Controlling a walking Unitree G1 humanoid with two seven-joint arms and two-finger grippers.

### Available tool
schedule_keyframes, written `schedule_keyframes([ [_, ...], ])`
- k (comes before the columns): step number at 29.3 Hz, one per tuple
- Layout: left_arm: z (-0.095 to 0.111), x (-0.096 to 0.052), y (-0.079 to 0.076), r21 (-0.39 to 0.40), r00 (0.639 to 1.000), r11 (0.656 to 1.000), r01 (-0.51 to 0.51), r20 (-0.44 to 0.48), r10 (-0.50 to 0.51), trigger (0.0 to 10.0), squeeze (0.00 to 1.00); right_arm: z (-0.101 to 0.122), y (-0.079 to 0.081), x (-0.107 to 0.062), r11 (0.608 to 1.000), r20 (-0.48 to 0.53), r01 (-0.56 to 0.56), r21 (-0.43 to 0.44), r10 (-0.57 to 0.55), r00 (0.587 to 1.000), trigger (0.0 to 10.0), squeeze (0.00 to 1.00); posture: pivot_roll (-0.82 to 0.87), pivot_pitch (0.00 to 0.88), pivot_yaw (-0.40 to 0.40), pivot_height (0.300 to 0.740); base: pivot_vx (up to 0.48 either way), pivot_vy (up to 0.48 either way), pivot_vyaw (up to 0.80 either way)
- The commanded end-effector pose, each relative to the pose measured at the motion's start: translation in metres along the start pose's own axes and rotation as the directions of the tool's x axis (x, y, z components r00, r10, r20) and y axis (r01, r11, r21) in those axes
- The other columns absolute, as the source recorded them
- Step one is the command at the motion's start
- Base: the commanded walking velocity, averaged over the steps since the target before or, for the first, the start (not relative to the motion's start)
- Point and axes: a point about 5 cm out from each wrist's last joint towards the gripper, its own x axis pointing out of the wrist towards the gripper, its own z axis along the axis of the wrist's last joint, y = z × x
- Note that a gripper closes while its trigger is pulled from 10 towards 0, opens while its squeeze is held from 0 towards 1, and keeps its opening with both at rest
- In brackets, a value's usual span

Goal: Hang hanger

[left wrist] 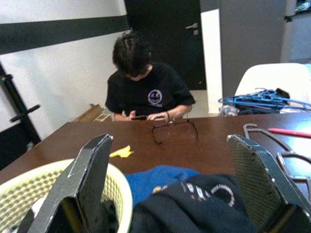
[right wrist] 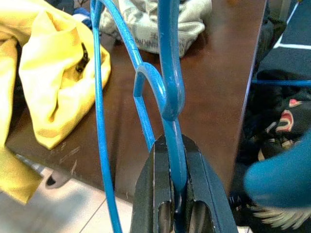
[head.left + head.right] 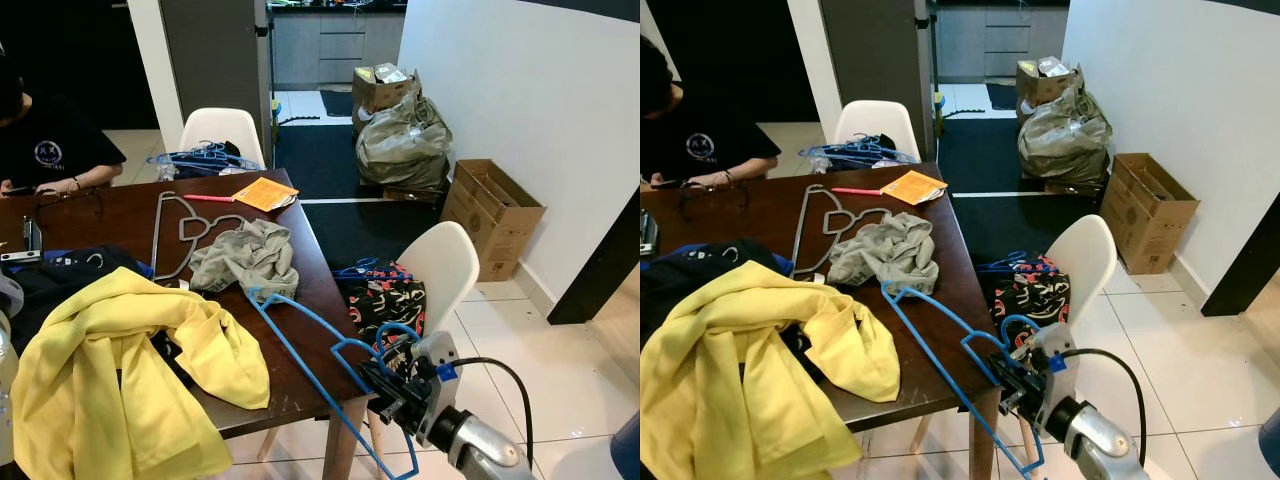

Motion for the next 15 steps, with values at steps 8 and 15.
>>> schedule_keyframes([
  [8,-0.010,-0.003,-0.018,-0.157,0.999,0.988,0.005,-0.053,-0.014,10.0,0.00,-0.008,-0.002,0.000,1.000,-0.043,0.020,0.009,-0.019,0.999,10.0,0.00,-0.01,0.000,-0.021,0.736,0.000,0.445,0.00],
  [15,-0.008,0.000,-0.036,-0.215,0.997,0.976,0.045,-0.048,-0.056,10.0,0.00,-0.007,-0.003,0.000,1.000,-0.042,0.025,0.001,-0.025,0.999,10.0,0.00,-0.02,0.000,-0.019,0.736,0.000,0.446,0.00],
])
